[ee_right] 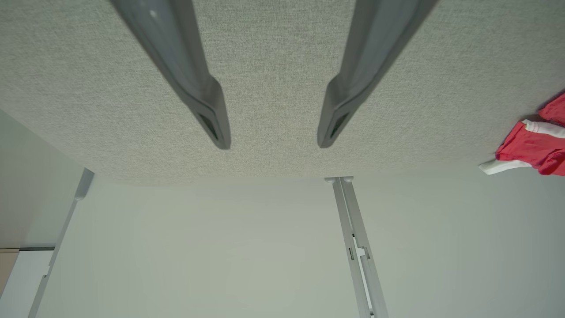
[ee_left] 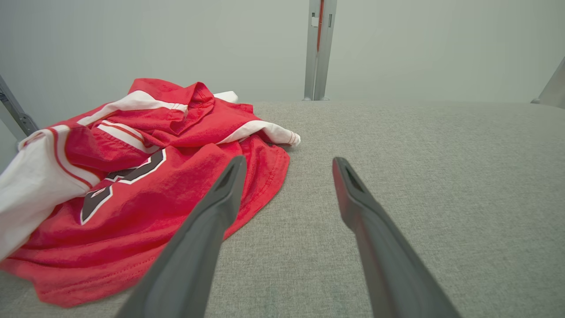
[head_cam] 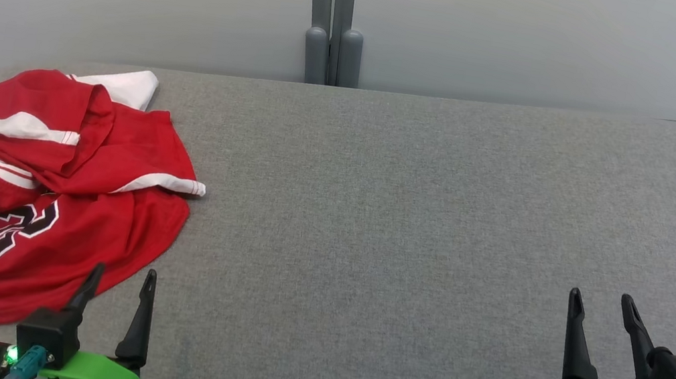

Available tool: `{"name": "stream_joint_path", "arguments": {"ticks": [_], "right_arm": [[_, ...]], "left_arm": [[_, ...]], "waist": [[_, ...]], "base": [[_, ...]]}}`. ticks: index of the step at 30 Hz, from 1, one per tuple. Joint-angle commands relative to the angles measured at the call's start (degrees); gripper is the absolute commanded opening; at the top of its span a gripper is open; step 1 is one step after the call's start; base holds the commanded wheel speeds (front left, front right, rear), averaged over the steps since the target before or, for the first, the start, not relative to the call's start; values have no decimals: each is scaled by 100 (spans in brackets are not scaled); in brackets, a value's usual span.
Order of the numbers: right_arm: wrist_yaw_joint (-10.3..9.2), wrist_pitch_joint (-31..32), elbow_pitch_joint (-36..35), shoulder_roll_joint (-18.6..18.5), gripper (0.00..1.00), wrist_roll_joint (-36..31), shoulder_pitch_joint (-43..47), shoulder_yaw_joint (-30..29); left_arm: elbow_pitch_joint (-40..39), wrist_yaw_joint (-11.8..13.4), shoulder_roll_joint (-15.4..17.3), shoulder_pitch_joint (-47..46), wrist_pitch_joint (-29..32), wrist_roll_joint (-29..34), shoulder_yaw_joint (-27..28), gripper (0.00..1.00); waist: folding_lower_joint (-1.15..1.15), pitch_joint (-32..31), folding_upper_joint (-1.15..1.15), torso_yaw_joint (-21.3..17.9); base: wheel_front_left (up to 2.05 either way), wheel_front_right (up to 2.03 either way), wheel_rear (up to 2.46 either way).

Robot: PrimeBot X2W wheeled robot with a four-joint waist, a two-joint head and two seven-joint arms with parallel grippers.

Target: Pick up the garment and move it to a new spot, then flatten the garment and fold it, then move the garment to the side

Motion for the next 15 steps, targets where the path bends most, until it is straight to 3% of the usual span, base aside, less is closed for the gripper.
{"name": "stream_joint_path", "arguments": {"ticks": [1,15], "right_arm": [[0,-66,21,-12,100,-100,63,-39],[0,-206,142,-12,100,-555,140,-36]], "left_arm": [[11,-36,-13,54,-50,116,23,100],[162,-86,-94,97,-199,605,120,100]], "waist": [[0,-4,0,-2],[0,-17,0,-77]], "base": [[0,0,0],[0,0,0]]}}
